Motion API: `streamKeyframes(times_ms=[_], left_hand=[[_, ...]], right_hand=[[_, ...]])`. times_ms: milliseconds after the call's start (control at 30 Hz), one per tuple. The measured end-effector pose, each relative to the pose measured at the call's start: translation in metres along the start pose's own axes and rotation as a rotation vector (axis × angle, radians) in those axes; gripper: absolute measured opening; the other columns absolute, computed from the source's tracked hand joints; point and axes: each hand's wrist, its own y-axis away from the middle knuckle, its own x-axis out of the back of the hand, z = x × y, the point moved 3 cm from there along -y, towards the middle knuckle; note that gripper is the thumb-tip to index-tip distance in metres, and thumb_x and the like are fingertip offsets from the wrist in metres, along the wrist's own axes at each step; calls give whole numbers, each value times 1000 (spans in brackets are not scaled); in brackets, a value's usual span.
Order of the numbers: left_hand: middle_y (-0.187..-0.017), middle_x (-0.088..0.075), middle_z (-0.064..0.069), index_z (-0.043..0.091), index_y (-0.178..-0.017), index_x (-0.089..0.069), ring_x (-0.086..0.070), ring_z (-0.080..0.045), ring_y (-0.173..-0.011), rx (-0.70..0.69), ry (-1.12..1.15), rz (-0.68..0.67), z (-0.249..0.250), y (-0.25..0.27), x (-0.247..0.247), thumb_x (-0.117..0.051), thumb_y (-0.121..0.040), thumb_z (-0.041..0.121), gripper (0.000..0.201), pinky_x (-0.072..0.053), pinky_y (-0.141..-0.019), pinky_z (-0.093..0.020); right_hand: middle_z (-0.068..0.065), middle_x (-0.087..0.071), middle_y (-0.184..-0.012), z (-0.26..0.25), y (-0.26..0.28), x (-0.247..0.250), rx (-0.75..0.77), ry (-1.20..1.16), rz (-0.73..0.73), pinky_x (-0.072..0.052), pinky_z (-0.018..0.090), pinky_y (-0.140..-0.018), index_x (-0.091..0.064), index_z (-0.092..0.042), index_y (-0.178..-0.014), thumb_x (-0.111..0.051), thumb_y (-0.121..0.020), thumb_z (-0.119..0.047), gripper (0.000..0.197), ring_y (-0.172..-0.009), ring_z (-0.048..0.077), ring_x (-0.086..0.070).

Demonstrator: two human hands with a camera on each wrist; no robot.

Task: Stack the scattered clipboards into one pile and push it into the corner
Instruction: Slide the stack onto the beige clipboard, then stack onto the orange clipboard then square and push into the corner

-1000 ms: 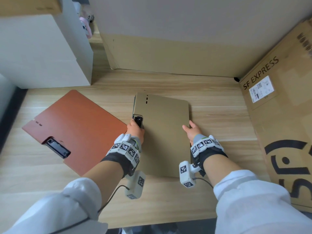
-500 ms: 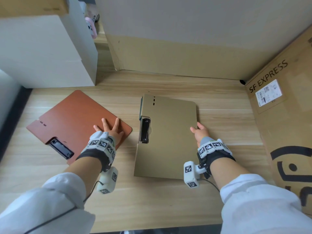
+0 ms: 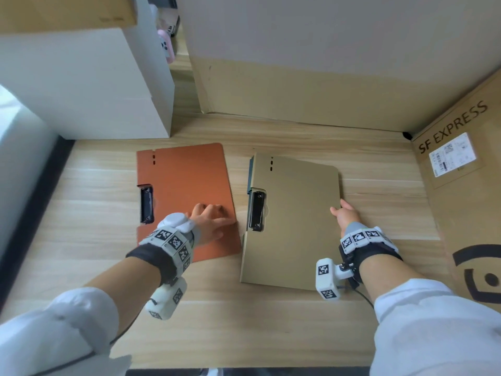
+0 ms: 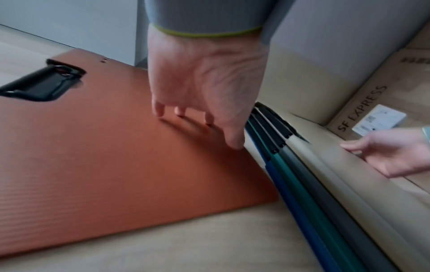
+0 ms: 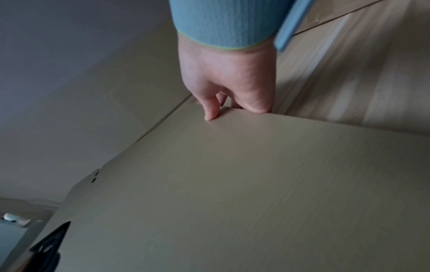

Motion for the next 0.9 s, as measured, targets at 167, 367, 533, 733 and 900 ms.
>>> streamKeyframes(times_ms=[167,367,533,733,900], left_hand=[[-133,-46,-8,20,-133,-43,-44,-29,-123,330,219,270,-47,-2,26,-42,-95,22,38,-41,-102,-43],[-140,-43,-26,-4,-138,-37,-46,-39,-127,674,424,294,-98,8,16,-37,-95,11,45,-42,-95,-42],[-143,-43,-22,-3,-138,-38,-46,-30,-130,686,669,461,-106,21,5,-28,-98,12,44,-40,-94,-37],[-136,-48,-27,-4,-136,-37,-49,-41,-126,805,848,516,-121,-6,26,-42,-95,10,44,-40,-103,-44],[-132,-47,-34,-10,-129,-36,-48,-47,-122,696,852,497,-129,-9,47,-46,-92,7,42,-38,-101,-51]], right_hand=[[5,-35,-152,1,-1,-2,-2,3,-12,-27,38,-112,-32,-17,-145,-46,-93,-3,56,-137,26,-38],[3,-34,-153,4,-6,-4,9,-23,-46,-25,38,-113,-31,-17,-146,-48,-93,-5,57,-138,25,-36],[4,-34,-153,5,-7,-4,5,-50,-39,-25,38,-112,-33,-17,-145,-50,-92,-5,57,-138,25,-36],[3,-34,-153,5,-6,-4,-16,-67,-47,-24,40,-113,-32,-19,-145,-49,-92,-4,57,-139,25,-35],[3,-31,-154,5,-1,-3,12,-48,-75,-23,39,-113,-29,-18,-147,-49,-93,-7,58,-140,24,-33]])
